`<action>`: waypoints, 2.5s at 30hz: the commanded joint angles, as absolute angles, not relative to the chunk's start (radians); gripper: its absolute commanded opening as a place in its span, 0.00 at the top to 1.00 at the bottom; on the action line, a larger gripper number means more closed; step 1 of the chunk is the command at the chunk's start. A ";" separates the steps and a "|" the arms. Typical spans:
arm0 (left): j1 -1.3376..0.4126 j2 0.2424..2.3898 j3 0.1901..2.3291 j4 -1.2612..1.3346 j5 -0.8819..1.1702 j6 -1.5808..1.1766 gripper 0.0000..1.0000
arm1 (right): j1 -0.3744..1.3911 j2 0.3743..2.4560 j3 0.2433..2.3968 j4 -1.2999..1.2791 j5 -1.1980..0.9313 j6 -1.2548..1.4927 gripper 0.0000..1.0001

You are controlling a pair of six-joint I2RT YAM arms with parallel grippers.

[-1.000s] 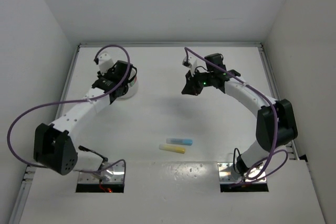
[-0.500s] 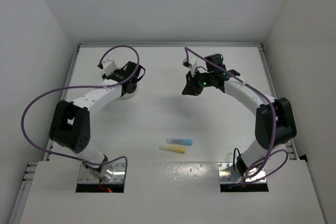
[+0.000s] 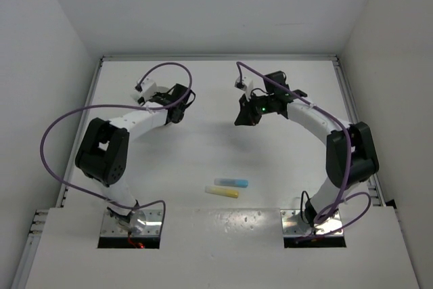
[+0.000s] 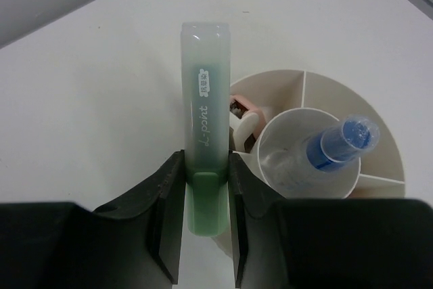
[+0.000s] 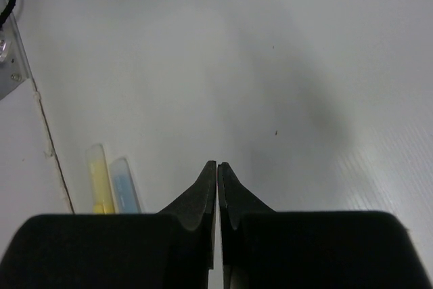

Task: Sort the stationery into containers
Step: Place the pen in the storage box.

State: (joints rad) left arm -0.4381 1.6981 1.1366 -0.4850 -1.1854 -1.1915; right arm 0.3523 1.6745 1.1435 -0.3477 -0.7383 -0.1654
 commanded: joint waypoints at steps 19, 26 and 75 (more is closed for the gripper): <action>-0.472 1.810 1.232 -0.480 -1.364 -1.282 1.00 | 0.345 1.697 1.195 -0.367 -0.811 -0.213 0.96; -0.472 1.830 1.221 -0.512 -1.364 -1.330 1.00 | 0.345 1.706 1.195 -0.376 -0.821 -0.222 0.95; -0.500 1.487 1.221 -0.678 -1.292 -1.370 0.80 | 0.336 1.715 1.204 -0.394 -0.839 -0.232 0.86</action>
